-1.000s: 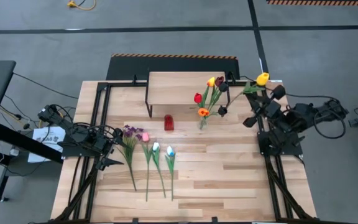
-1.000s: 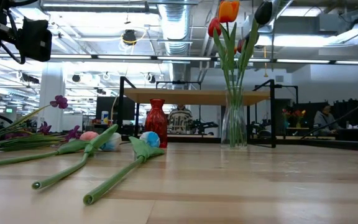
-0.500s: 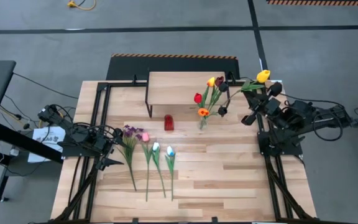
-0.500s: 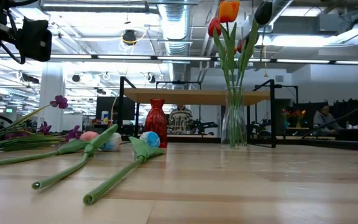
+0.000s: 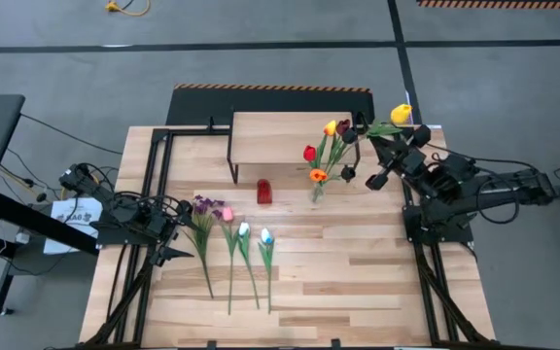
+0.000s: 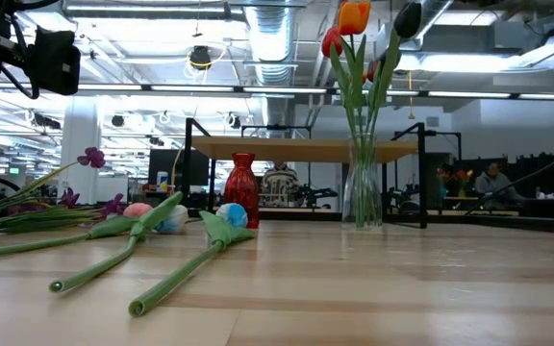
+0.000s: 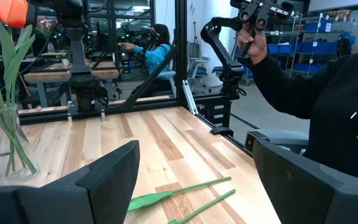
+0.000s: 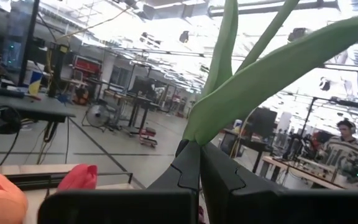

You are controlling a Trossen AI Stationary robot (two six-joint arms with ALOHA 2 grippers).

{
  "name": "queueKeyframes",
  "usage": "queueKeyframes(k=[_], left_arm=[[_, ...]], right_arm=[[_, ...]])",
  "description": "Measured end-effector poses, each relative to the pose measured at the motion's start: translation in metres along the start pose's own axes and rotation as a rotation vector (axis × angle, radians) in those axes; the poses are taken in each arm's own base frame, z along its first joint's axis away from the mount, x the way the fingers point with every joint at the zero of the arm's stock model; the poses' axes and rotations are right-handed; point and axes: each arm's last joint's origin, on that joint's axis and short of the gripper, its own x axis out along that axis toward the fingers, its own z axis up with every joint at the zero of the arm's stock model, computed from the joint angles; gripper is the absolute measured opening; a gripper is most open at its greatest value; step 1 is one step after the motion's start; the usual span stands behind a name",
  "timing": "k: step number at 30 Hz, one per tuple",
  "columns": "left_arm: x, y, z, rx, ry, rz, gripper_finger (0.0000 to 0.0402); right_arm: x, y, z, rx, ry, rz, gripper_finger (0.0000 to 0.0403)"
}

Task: Pick and place flowers into a vace then onto a shelf
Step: Put the yellow flower into the transparent vase

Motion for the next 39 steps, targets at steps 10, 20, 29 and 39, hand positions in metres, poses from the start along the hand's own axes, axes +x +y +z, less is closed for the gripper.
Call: queueKeyframes(k=[10, 20, 29, 39], left_arm=[[0.0, 0.0, 0.0, 0.0, 0.0, 0.0, 0.0302], [0.0, 0.0, 0.0, 0.0, 0.001, 0.0, 0.0302], [0.0, 0.0, 0.0, 0.0, 0.0, 0.0, 0.0302], [0.0, 0.0, 0.0, 0.0, 0.0, 0.0, 0.0302]], right_arm=[[0.014, 0.007, -0.008, 0.057, 0.001, 0.021, 0.0], [0.019, 0.013, -0.013, 0.049, 0.027, 0.032, 0.0], [0.022, 0.019, -0.016, 0.087, 0.051, 0.043, 0.0], [0.029, 0.03, -0.025, 0.078, 0.097, 0.066, 0.0]])
